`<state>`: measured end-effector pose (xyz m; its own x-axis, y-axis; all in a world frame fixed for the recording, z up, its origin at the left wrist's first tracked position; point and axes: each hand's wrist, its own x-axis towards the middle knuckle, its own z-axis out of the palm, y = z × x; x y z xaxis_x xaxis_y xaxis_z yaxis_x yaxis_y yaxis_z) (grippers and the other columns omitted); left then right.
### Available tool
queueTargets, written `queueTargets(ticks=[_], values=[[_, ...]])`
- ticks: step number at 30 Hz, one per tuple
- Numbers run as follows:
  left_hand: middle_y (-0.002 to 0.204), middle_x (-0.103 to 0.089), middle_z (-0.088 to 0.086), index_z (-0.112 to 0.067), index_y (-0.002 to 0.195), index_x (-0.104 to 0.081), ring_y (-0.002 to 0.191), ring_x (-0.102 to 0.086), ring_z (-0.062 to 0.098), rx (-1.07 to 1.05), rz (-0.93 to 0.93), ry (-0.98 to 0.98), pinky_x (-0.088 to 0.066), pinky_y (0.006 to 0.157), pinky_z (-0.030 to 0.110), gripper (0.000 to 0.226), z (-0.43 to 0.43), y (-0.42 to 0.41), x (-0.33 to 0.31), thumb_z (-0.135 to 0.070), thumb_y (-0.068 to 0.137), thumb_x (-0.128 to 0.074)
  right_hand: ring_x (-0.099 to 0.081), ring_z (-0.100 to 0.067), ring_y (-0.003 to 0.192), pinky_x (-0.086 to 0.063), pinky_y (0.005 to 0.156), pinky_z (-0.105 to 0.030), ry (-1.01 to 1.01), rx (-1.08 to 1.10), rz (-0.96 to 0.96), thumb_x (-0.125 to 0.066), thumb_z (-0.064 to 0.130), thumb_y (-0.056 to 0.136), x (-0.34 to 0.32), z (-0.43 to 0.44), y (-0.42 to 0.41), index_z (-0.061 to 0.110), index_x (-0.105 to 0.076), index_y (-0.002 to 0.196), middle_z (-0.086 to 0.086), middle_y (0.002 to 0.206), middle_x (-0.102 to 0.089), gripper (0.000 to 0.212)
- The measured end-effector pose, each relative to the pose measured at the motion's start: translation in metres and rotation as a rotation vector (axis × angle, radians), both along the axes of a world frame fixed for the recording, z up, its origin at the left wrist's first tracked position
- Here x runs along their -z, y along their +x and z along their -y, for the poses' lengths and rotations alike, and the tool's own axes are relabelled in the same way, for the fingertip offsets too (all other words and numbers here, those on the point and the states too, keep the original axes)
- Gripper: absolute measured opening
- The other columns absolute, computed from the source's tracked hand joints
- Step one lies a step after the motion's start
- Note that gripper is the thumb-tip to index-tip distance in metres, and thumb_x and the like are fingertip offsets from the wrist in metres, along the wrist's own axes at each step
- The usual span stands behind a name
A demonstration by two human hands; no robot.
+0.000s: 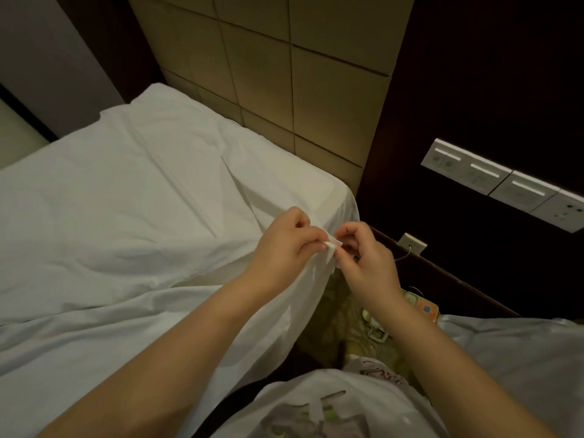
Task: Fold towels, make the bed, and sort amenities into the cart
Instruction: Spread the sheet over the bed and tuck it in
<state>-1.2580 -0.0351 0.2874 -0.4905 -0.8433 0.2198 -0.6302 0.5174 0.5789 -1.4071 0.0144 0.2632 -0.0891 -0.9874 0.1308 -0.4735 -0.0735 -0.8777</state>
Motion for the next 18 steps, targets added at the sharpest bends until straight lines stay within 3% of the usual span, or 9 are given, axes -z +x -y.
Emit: queueTargets(ticks=[2,6,11,15,18], values=[[0.094,-0.056,0.006,-0.008,0.091,-0.072,0.090,-0.048,0.014,0.037,0.029,-0.062,-0.033,0.075,0.012,0.013,0.006,-0.007,0.001,-0.014,0.087,-0.062,-0.053,0.011,0.085,-0.044,0.072,-0.002,-0.008,-0.017,-0.003,-0.059,0.016,0.092,-0.003,0.004,-0.009,0.028,-0.046,0.104,0.026,0.091,-0.050,0.021],[0.097,-0.064,0.002,-0.006,0.089,-0.068,0.089,-0.054,0.007,0.113,-0.050,0.071,-0.043,0.075,0.016,0.017,0.016,-0.024,0.000,-0.019,0.088,-0.056,-0.053,0.014,0.078,-0.042,0.067,-0.002,0.021,-0.057,0.046,-0.056,0.017,0.094,-0.007,0.017,-0.029,0.027,-0.044,0.103,0.024,0.089,-0.053,0.019],[0.101,-0.065,-0.006,-0.006,0.088,-0.067,0.092,-0.058,0.003,0.006,-0.109,0.160,-0.045,0.078,0.012,0.006,0.036,-0.051,0.000,-0.008,0.089,-0.062,-0.058,0.005,0.074,-0.045,0.059,-0.012,0.057,-0.110,0.070,-0.055,0.016,0.094,-0.008,0.034,-0.055,0.038,-0.038,0.090,0.015,0.078,-0.059,0.028],[0.101,-0.065,-0.006,-0.010,0.081,-0.064,0.097,-0.062,0.011,-0.052,-0.114,0.277,-0.046,0.082,0.015,0.008,0.048,-0.068,-0.005,-0.005,0.087,-0.063,-0.055,0.007,0.065,-0.040,0.054,-0.009,0.082,-0.114,0.088,-0.058,0.016,0.093,-0.003,0.052,-0.070,0.028,-0.042,0.089,0.013,0.070,-0.055,0.021],[0.100,-0.061,-0.011,-0.011,0.078,-0.061,0.100,-0.062,0.012,-0.083,-0.109,0.338,-0.047,0.084,0.016,0.012,0.055,-0.077,-0.006,-0.004,0.088,-0.062,-0.054,0.004,0.064,-0.040,0.052,-0.011,0.102,-0.135,0.087,-0.058,0.017,0.093,0.001,0.064,-0.078,0.032,-0.040,0.083,0.011,0.068,-0.053,0.025]])
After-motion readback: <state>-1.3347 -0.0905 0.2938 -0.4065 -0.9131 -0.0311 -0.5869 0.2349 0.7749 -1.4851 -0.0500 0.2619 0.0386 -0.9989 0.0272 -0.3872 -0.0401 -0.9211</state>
